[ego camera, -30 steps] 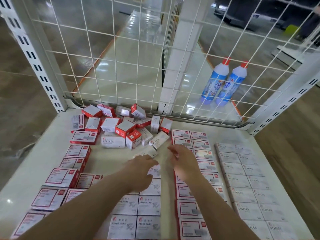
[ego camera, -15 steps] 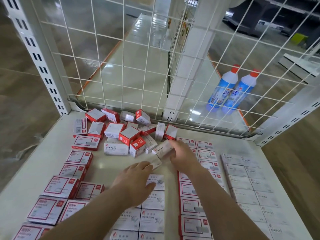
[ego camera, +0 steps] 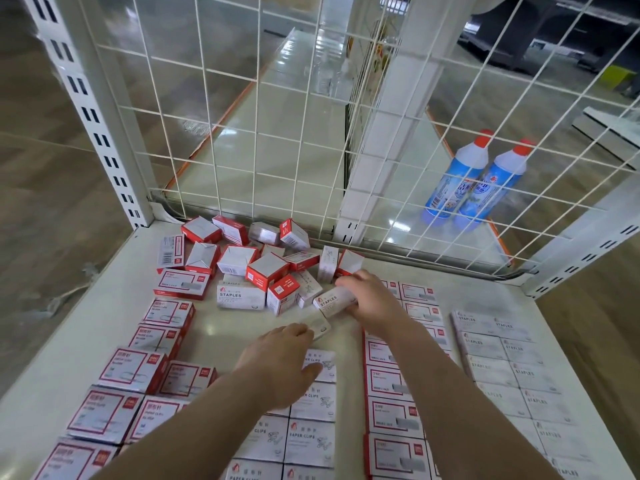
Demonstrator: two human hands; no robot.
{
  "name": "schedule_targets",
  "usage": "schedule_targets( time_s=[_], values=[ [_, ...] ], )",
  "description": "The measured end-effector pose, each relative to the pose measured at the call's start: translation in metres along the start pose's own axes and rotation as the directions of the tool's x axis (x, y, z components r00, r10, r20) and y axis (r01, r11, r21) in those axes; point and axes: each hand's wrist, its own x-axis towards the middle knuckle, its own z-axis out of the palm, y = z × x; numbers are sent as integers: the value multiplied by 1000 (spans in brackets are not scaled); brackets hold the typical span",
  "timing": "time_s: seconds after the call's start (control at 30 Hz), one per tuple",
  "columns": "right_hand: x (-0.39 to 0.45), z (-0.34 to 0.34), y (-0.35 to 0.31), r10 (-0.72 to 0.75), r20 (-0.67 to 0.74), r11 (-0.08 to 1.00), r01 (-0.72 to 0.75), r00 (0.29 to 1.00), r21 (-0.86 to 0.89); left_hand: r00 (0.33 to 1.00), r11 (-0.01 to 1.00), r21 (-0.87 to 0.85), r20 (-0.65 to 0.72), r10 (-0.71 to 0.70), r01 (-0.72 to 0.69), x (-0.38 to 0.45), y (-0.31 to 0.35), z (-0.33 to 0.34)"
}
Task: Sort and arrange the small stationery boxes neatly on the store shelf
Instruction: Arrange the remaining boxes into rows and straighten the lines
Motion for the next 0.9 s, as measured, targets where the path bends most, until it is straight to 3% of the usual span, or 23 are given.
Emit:
schedule_targets(
  time_s=[0.13,0.27,0.37,0.53,0.9],
  values=[
    [-8,0,5,-24,-100,998,29,995,53,999,995,-92,-24,-40,38,0,1,-2],
    [-24,-2,11,55,-227,980,-10,972,198,989,946,-312,-89,-119,86,-1,6,-4],
    [-38,-2,9,132,-264,958,-54,955,283,966,863,-490,-134,-219,127,4,11,-5],
    [-67,5,3,120,-349,953,-9,929,303,946,651,-749,-106,-307,127,4,23,-9],
    [-101,-3,-1,37,-253,922,65,967,382,957,613,-779,-59,-283,133,-6,30,-9]
  ],
)
